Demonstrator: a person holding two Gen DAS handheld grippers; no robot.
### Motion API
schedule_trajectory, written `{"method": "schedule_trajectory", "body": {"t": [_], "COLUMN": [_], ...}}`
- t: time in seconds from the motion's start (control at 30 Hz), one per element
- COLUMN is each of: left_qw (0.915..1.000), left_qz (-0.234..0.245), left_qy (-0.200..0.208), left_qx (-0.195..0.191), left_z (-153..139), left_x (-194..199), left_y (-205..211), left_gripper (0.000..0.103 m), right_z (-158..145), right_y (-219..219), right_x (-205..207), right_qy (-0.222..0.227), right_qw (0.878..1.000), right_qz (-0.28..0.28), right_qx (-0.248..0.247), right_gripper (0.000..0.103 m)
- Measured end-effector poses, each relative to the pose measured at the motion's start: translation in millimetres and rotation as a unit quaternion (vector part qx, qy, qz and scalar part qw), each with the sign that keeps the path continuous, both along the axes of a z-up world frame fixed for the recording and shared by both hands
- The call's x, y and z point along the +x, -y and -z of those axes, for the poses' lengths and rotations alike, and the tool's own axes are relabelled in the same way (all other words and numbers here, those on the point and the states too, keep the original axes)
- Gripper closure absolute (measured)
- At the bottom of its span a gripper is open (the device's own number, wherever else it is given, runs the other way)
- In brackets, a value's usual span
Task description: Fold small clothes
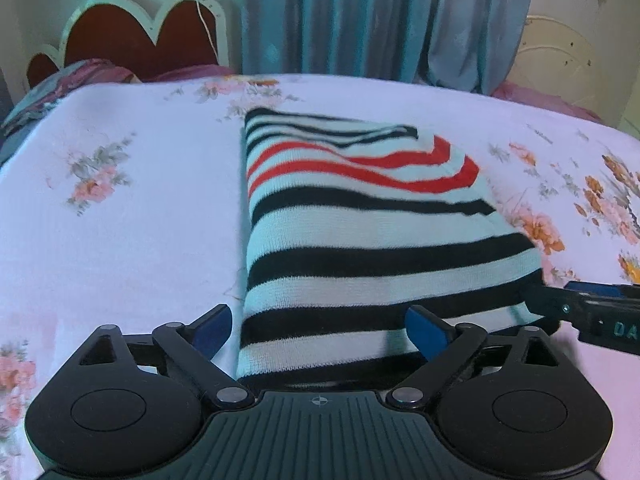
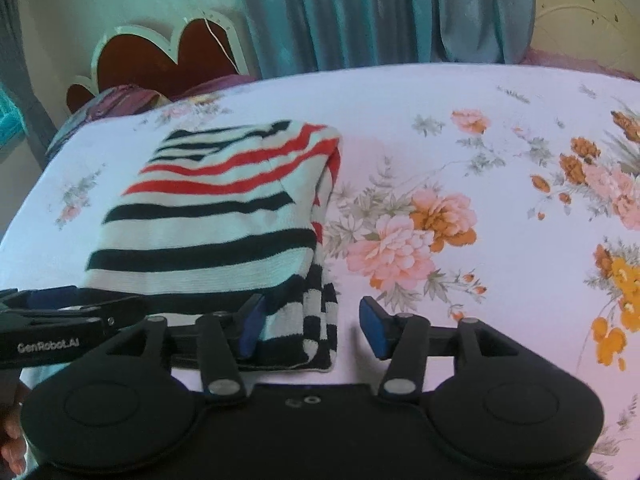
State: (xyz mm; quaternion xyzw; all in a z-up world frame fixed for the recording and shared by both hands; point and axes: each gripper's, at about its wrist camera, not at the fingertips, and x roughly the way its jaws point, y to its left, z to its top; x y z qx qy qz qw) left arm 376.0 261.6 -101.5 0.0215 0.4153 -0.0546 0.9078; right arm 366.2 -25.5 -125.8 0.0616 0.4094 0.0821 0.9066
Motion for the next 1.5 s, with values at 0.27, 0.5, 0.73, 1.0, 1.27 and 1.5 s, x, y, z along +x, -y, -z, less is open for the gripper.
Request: {"method": "schedule_trajectory", "body": {"t": [0.27,0.5,0.73,1.0,1.27,1.5], "left_qw": [0.9996,0.9968,0.9958,0.9947,0.9943,0.9894], "left_qz": [-0.017,-0.061,-0.071,-0.079,-0.083,-0.104], "left_qy": [0.016,0.007,0.028,0.039,0.049,0.088], "left_qx": [0.017,0.052,0.05,0.053,0.046,0.049], "left_z": [-40,-61,-82,-93,-104,-119], "left_x": [-35,-75,-118,-164,-202,-233], "left_y": [9,18,30,45,52,55], "left_gripper": [0.0,0.0,0.0,0.0,0.0,0.0], "right_z": [-36,-56,-71,-87,-97,-110], "right_y": [15,27,37,55,64,68], "right_x": [-35,-70,-107,-145,-176,-198], "right_qy": [0.033,0.05,0.066,0.092,0.109,0.123], "right_qw": [0.999,0.998,0.996,0.993,0.991,0.988], "right_qz": [-0.019,-0.035,-0.06,-0.068,-0.08,-0.084], "right_qx": [0.015,0.031,0.032,0.033,0.028,0.037], "right_gripper": [0.043,0.042,0.037,0.033,0.031,0.029]}}
